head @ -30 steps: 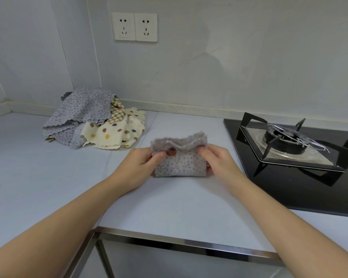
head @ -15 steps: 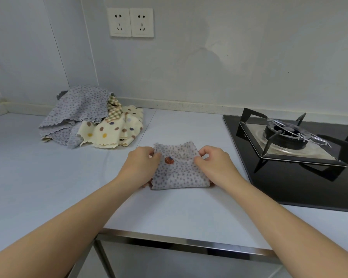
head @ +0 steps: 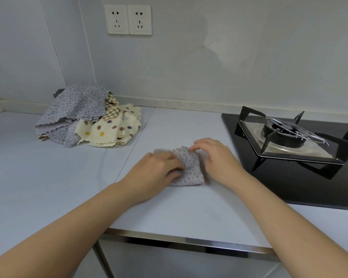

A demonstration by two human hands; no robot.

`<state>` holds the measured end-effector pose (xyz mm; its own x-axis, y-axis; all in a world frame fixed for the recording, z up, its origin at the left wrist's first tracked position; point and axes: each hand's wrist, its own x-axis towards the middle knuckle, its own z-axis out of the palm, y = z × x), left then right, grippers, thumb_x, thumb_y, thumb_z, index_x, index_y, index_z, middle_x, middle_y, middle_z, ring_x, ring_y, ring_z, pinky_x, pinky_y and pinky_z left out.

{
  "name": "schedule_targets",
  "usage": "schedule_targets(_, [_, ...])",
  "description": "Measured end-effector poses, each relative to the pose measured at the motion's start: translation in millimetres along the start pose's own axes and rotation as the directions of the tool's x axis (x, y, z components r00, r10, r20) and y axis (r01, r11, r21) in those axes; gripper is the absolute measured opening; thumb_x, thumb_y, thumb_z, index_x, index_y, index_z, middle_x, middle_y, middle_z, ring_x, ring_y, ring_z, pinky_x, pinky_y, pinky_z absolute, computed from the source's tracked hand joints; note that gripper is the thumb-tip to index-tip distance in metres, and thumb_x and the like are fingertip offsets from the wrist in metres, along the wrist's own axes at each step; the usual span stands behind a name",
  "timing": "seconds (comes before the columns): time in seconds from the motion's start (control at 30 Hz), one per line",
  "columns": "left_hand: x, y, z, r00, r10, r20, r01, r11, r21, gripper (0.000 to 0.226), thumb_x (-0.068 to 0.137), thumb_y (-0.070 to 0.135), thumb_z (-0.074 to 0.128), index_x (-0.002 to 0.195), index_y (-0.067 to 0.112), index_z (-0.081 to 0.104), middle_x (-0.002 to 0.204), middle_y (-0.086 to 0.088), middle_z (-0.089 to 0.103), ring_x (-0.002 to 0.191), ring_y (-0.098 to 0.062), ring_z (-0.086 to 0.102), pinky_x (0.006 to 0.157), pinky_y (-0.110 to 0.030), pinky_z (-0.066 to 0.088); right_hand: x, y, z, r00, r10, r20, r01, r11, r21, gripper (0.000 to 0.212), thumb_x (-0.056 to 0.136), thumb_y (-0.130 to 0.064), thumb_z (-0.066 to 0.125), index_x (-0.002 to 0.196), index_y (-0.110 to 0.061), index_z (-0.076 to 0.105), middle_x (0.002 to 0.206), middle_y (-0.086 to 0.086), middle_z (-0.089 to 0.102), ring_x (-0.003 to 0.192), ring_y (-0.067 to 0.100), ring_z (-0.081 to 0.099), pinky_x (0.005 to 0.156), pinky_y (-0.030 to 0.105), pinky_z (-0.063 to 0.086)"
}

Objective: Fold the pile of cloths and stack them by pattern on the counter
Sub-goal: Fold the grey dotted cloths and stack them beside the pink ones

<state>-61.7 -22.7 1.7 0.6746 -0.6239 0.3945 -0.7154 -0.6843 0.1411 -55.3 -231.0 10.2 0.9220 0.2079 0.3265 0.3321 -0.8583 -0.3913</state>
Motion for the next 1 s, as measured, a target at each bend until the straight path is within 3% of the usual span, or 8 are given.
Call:
schedule_targets(0.13, [-4,-18,-5,0.979,-0.088,-0.183,0.113,0.985,0.129,0.036,0.075,-0.007,0.064,0.099,0.018,0.071,0.104,0.001,0.067,0.094,-0.025,0.063,0.076,-0.038,0.046,1,9,-1,0.996,0.051,0.074,-0.048,0.998,-0.041,0.057,0.071,0.015,0.037,0.084,-0.033,0.065,0.100,-0.007,0.060,0.100,0.018,0.056,0.097,0.041,0.041])
schedule_targets(0.23, [-5,-7,-12,0.974,-0.070,-0.215,0.088,0.993,0.076,0.018,0.088,0.027,0.057,0.103,0.022,0.066,0.098,0.007,0.063,0.090,-0.016,0.058,0.075,-0.033,0.043,0,9,-3,0.998,0.055,0.043,-0.055,0.998,-0.009,0.051,0.072,0.013,0.039,0.077,-0.034,0.060,0.088,-0.010,0.055,0.085,0.014,0.053,0.091,0.039,0.043])
schedule_targets(0.3, [-4,1,-8,0.996,-0.007,-0.087,0.017,0.993,0.117,0.036,0.087,0.047,0.044,0.106,0.024,0.064,0.099,0.009,0.062,0.091,-0.014,0.057,0.075,-0.032,0.044,0,6,-4,0.999,0.042,0.006,-0.042,0.999,0.004,0.051,0.074,0.013,0.040,0.084,-0.031,0.063,0.094,-0.007,0.051,0.085,0.013,0.050,0.089,0.037,0.042])
schedule_targets(0.4, [-7,-8,-4,0.998,-0.008,-0.064,0.017,0.990,0.143,0.041,0.082,0.036,0.034,0.105,0.022,0.065,0.099,0.006,0.065,0.092,-0.020,0.061,0.075,-0.033,0.044,-2,7,-5,1.000,0.016,0.027,-0.017,0.999,0.042,0.053,0.075,0.013,0.043,0.102,-0.028,0.064,0.110,-0.005,0.051,0.098,0.014,0.049,0.095,0.038,0.040])
schedule_targets(0.53, [-6,-8,-7,0.991,-0.039,-0.125,0.060,0.983,0.171,0.039,0.081,0.049,0.048,0.107,0.023,0.062,0.102,0.007,0.064,0.094,-0.017,0.060,0.078,-0.034,0.046,-3,12,-6,0.979,-0.046,0.199,0.024,0.994,0.111,0.052,0.075,-0.009,0.053,0.122,-0.031,0.055,0.125,-0.011,0.051,0.121,0.011,0.045,0.106,0.041,0.035])
schedule_targets(0.63, [-5,-7,0,0.996,-0.001,-0.086,0.018,0.981,0.195,0.025,0.085,0.039,0.060,0.100,0.020,0.064,0.094,0.003,0.064,0.085,-0.022,0.063,0.065,-0.032,0.044,-5,10,-3,0.954,-0.109,0.279,0.055,0.979,0.195,0.064,0.068,-0.031,0.055,0.131,-0.036,0.047,0.133,-0.014,0.049,0.128,0.008,0.042,0.109,0.037,0.035])
schedule_targets(0.8, [-10,-12,0,0.983,-0.098,-0.154,0.116,0.987,0.111,0.009,0.089,0.025,0.061,0.095,0.019,0.064,0.083,0.004,0.062,0.072,-0.023,0.060,0.055,-0.027,0.034,-4,7,5,0.965,-0.208,0.158,0.181,0.969,0.169,0.058,0.074,-0.036,0.067,0.130,-0.030,0.052,0.139,-0.010,0.047,0.131,0.007,0.040,0.112,0.036,0.031])
schedule_targets(1.0, [-13,-10,-3,0.977,-0.113,-0.184,0.127,0.990,0.066,0.018,0.086,0.037,0.057,0.096,0.022,0.061,0.082,0.008,0.062,0.070,-0.021,0.060,0.054,-0.027,0.038,-2,0,18,0.970,-0.244,0.016,0.240,0.963,0.124,0.022,0.080,-0.017,0.059,0.101,-0.018,0.066,0.097,-0.007,0.064,0.090,0.013,0.058,0.084,0.040,0.047])
